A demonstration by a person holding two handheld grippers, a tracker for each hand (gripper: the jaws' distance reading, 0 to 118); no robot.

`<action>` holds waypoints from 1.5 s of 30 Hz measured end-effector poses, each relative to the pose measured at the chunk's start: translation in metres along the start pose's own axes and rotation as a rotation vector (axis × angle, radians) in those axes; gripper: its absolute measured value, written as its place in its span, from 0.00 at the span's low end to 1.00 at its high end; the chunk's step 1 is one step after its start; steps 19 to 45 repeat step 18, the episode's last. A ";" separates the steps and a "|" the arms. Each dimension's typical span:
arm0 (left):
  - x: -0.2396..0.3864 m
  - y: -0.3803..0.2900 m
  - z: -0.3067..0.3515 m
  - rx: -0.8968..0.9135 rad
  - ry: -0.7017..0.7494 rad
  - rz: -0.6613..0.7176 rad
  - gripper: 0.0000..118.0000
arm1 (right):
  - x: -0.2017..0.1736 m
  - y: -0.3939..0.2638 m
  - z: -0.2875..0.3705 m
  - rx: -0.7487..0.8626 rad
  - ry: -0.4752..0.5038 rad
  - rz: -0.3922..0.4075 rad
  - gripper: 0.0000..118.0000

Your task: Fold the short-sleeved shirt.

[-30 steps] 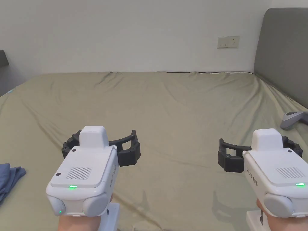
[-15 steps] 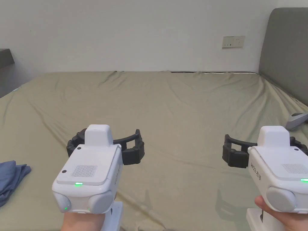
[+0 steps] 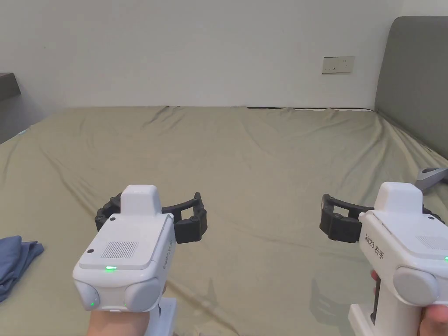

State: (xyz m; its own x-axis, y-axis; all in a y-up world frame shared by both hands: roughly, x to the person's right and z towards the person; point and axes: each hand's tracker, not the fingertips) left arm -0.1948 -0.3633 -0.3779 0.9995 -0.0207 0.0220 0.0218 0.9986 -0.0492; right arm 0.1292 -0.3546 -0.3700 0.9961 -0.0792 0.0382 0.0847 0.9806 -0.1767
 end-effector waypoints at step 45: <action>0.003 0.000 0.004 0.015 -0.010 -0.017 1.00 | -0.009 -0.003 0.000 0.079 -0.045 0.146 1.00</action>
